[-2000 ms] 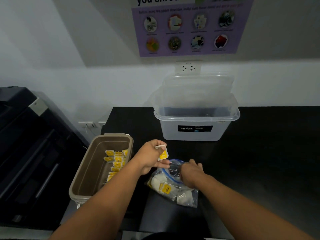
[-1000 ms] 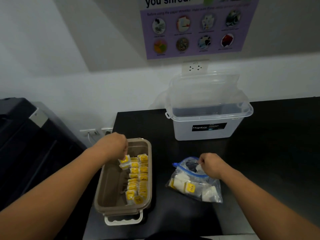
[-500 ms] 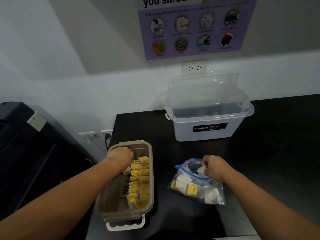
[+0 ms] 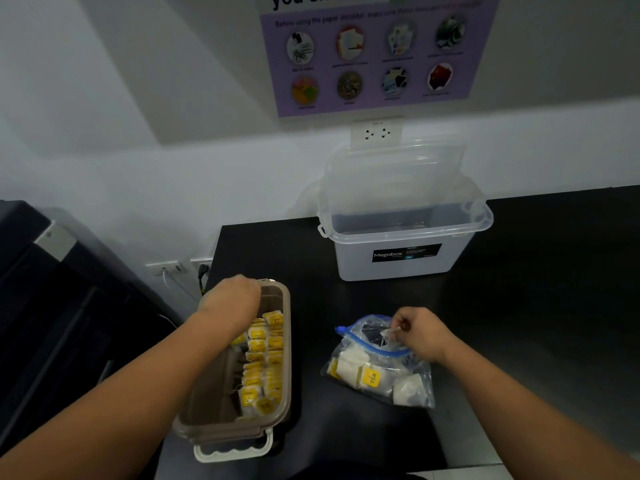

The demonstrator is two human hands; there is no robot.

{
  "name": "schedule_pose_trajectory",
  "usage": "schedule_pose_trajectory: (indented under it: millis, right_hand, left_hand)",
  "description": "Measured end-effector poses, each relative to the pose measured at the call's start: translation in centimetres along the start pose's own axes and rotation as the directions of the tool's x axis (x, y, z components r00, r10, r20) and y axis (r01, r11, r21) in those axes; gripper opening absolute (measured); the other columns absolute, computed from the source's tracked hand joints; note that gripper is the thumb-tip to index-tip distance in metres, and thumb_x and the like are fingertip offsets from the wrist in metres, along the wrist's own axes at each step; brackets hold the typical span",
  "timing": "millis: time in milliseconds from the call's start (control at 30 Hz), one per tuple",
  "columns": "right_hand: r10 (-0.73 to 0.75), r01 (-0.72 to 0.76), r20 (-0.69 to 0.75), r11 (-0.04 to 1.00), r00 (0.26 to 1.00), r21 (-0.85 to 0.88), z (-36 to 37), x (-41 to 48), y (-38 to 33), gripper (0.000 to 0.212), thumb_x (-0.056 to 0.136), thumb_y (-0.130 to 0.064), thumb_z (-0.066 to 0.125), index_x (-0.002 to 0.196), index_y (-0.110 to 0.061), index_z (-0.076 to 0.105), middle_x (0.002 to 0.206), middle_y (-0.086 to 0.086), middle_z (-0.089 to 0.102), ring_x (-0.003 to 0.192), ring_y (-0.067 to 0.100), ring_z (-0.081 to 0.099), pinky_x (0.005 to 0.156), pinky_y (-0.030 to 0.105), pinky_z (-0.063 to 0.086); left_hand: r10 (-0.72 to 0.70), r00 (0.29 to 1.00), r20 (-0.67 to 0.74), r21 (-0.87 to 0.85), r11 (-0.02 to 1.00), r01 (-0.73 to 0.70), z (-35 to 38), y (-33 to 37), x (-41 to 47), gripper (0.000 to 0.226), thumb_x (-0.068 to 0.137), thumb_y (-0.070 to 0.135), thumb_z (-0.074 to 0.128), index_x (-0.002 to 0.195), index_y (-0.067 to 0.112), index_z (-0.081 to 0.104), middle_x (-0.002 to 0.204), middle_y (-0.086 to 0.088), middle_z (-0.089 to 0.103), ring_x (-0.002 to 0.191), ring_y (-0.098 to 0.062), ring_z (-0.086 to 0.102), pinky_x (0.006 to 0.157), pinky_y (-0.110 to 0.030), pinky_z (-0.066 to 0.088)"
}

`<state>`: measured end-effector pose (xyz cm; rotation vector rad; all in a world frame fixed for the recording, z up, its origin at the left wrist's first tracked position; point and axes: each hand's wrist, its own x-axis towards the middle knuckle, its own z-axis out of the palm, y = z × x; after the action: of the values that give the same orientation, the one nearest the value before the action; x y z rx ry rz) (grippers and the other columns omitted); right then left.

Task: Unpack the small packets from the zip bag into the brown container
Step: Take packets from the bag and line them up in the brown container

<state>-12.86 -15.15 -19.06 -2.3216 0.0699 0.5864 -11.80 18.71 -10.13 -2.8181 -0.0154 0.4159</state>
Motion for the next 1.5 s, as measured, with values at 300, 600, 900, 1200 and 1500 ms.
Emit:
schedule_pose_trajectory:
  millis: [300,600,900,1200,1500]
  right_hand:
    - [-0.103,0.103,-0.014,0.994,0.995,0.023,0.1,-0.8,0.3,0.016,0.092,-0.017,0.073,0.093,-0.029,0.063,0.097,-0.006,0.068,0.090,0.008,0.067,0.076,0.026,0.056]
    - [-0.191,0.190,0.020,0.981,0.981,0.045,-1.1,-0.6,0.7,0.019,0.093,-0.012,0.070,0.091,-0.031,0.066,0.091,-0.006,0.070,0.082,0.009,0.068,0.072,0.024,0.055]
    - [-0.217,0.217,0.006,0.976,0.976,0.009,-3.3,0.4,0.8,0.022,0.096,-0.013,0.068,0.100,-0.035,0.064,0.096,-0.014,0.066,0.088,0.002,0.064,0.075,0.019,0.051]
    - [-0.168,0.104,0.070,0.834,0.983,0.542,-3.9,1.5,-0.9,0.020,0.096,-0.002,0.064,0.113,-0.013,0.062,0.101,0.014,0.074,0.095,0.029,0.070,0.086,0.044,0.057]
    - [-0.353,-0.122,0.435,0.644,0.828,0.755,-3.5,1.4,-5.7,0.022,0.098,-0.004,0.062,0.119,-0.005,0.056,0.101,0.018,0.074,0.075,0.021,0.064,0.071,0.033,0.051]
  left_hand:
    - [0.258,0.965,-0.036,-0.649,0.728,-0.219,-5.8,11.6,-3.2,0.013,0.092,0.029,0.072,0.104,0.026,0.073,0.100,0.007,0.072,0.094,-0.010,0.068,0.093,-0.035,0.057]
    - [0.205,0.974,0.100,-0.800,0.599,-0.044,0.9,19.4,-1.0,0.030,0.084,0.021,0.080,0.112,0.025,0.071,0.102,0.003,0.075,0.096,-0.013,0.070,0.092,-0.038,0.057]
    - [0.154,0.984,0.088,-0.851,0.525,-0.006,1.6,19.5,-0.6,0.007,0.087,0.019,0.077,0.089,0.025,0.074,0.084,0.009,0.073,0.081,0.000,0.068,0.086,-0.027,0.058]
    - [0.183,0.965,-0.187,-0.905,0.350,-0.242,-2.5,16.9,-1.0,0.048,0.087,-0.007,0.056,0.118,0.028,0.068,0.095,0.009,0.073,0.085,0.002,0.067,0.081,-0.017,0.052]
    - [0.255,0.882,-0.396,-0.616,0.638,-0.462,-5.5,10.6,-2.7,0.018,0.084,0.025,0.081,0.101,0.024,0.079,0.101,0.011,0.062,0.091,-0.007,0.063,0.087,-0.034,0.053]
